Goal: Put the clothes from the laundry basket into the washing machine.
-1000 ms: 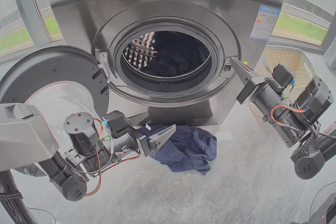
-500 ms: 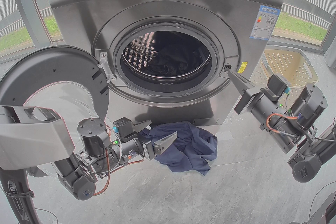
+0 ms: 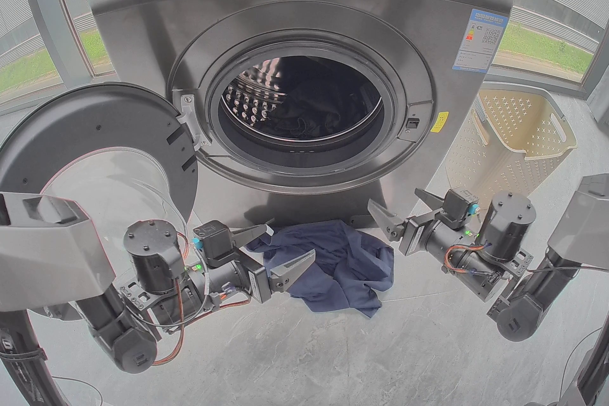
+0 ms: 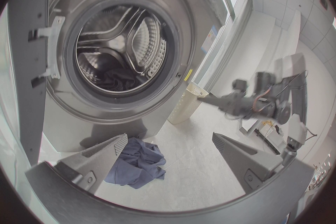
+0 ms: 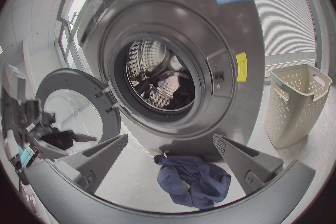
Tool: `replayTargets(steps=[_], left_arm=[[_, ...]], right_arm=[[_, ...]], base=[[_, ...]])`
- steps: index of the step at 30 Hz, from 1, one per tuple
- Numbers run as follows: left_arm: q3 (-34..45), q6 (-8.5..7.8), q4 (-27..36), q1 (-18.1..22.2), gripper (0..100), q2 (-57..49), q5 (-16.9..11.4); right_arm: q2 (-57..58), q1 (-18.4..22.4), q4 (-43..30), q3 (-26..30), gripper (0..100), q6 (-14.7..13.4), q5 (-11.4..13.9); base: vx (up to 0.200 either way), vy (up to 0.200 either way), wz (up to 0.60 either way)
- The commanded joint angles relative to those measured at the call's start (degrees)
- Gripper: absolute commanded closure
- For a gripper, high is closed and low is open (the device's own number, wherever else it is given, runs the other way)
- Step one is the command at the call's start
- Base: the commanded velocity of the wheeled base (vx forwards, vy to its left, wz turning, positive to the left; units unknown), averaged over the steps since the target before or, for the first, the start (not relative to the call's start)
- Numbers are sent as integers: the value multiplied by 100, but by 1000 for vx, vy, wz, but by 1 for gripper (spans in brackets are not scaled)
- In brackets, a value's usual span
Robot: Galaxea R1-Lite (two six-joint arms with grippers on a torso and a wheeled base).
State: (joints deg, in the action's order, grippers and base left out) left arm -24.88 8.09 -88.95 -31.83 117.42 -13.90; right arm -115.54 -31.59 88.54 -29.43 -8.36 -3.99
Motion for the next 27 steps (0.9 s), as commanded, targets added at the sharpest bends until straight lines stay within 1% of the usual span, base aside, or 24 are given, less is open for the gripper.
replayTargets(steps=[1, 7, 10, 13, 15, 17, 20, 21, 22, 23, 26, 27], left_arm=[[616, 43, 10, -236, 0, -1257, 36], [1047, 52, 10, -245, 0, -2127, 36], [1284, 61, 10, -245, 0, -2522, 19], [1372, 113, 10, -254, 0, -2760, 19], [1372, 201, 10, -289, 0, -2900, 19], [1372, 245, 10, -289, 0, -2953, 27], [1363, 245, 10, -289, 0, -3050, 27], [1372, 245, 10, -289, 0, -3076, 27], [1372, 245, 10, -289, 0, -3076, 27], [1381, 254, 10, -280, 0, -3102, 27], [1389, 263, 10, -271, 0, -3102, 27], [1389, 272, 10, -271, 0, -3102, 36]], right_arm=[[-1181, 258, -3, -239, 0, 72, 82], [-1779, 329, -74, -590, 0, 265, 153], [-2007, 364, -170, -854, 0, 370, 267], [-2192, 425, -575, -1179, 0, 388, 302], [-2368, 443, -865, -1434, 0, 379, 372], [-2499, 460, -970, -1592, 0, 379, 407], [-2807, 495, -1208, -1944, 0, 388, 425], [-2921, 495, -1295, -2076, 0, 388, 478], [-2921, 495, -1295, -2076, 0, 388, 478], [-3176, 522, -1480, -2357, 0, 379, 592], [-3449, 601, -1735, -2744, 0, 388, 636], [-3563, 636, -1858, -2911, 0, 388, 689]], base=[[0, 0, 0], [0, 0, 0], [0, 0, 0], [0, 0, 0], [0, 0, 0], [0, 0, 0], [0, 0, 0], [0, 0, 0], [0, 0, 0], [0, 0, 0], [0, 0, 0], [0, 0, 0]])
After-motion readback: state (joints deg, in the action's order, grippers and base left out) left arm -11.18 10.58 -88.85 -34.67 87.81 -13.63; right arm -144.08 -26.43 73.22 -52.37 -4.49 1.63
